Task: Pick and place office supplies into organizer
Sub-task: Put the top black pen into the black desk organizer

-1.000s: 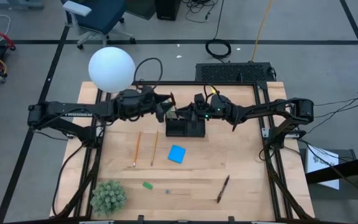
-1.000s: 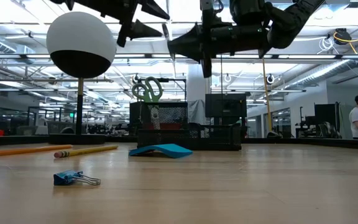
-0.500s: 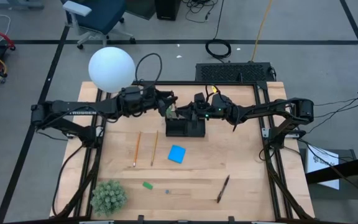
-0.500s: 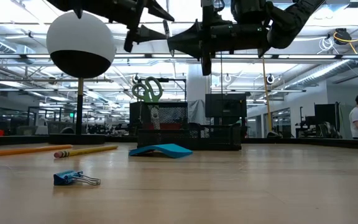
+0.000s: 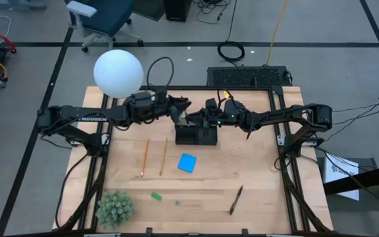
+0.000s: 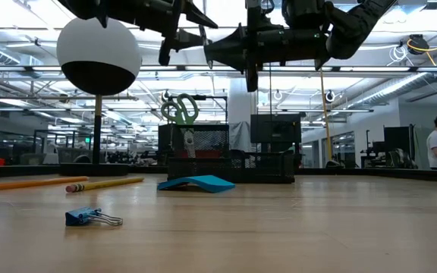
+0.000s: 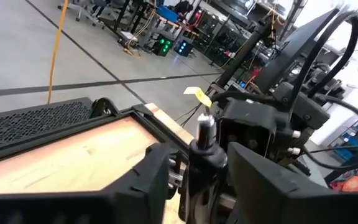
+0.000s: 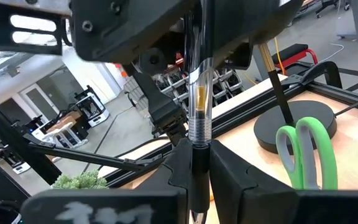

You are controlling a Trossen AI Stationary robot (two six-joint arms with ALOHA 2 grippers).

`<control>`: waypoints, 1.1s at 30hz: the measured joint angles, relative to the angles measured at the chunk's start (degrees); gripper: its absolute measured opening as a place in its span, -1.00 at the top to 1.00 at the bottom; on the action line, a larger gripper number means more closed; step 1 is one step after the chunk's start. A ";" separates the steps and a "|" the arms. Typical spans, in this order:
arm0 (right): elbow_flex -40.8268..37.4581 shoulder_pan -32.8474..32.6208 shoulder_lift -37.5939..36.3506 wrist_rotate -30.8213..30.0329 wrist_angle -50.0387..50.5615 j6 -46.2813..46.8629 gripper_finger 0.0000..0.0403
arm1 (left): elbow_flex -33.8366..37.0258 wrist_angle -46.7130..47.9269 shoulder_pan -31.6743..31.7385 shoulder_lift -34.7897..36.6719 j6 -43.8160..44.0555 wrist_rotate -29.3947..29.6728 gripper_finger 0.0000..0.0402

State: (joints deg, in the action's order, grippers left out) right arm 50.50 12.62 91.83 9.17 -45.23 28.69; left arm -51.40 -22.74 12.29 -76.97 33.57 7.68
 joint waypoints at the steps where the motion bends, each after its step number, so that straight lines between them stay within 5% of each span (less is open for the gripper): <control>1: 0.00 0.00 0.00 0.00 0.00 0.00 0.86 | 0.00 -0.56 0.00 0.00 0.05 0.00 0.34; 10: 0.00 0.00 -0.02 0.01 -0.08 0.15 0.86 | 0.00 -1.34 0.00 0.00 -0.65 0.26 0.92; 33: 0.00 0.02 -0.02 0.00 0.97 1.25 0.52 | 0.00 -1.36 -0.04 0.00 -2.44 -1.75 0.94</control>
State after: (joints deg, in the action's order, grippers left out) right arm 50.50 12.64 91.81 9.17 -44.26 29.95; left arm -51.40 -24.10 12.25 -76.97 31.14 5.94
